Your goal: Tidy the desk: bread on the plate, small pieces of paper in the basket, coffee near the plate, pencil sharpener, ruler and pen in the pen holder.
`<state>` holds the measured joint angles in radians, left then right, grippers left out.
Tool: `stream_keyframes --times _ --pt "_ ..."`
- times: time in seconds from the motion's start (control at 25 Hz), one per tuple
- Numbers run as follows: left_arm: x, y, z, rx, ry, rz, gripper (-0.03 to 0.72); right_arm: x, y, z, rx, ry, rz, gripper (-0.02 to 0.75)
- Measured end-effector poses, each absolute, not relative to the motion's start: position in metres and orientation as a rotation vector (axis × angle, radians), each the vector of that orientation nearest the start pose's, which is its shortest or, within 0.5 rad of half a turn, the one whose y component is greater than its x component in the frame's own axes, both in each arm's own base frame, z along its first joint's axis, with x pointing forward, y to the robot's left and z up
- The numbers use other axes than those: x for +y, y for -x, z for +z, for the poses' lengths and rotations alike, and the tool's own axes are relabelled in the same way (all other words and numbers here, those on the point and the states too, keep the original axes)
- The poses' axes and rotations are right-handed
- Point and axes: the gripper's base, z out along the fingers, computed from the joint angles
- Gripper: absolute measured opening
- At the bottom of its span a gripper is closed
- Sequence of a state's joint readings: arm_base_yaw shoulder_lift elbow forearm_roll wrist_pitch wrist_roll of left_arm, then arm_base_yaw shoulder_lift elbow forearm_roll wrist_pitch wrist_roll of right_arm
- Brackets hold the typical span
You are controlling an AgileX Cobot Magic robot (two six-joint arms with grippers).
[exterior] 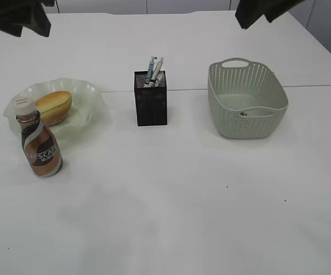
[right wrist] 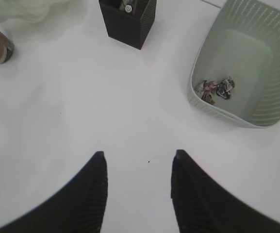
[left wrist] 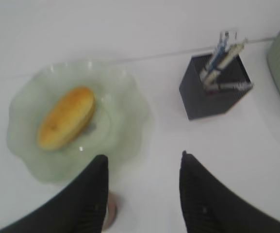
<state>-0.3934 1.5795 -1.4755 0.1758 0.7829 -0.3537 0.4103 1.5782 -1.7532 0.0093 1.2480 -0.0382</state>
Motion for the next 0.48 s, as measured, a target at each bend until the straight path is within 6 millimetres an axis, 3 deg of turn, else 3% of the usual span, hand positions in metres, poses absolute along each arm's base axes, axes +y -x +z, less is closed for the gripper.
stream_keyframes --times 0.28,0.48 --pt "-0.112 -0.274 0.383 2.596 -0.184 -0.212 0.335 0.115 -0.261 0.455 2.383 0.522 0.196 0.326" --pt "-0.099 -0.235 0.411 2.578 -0.239 -0.249 0.333 0.097 -0.219 0.464 2.345 0.514 0.211 0.326"
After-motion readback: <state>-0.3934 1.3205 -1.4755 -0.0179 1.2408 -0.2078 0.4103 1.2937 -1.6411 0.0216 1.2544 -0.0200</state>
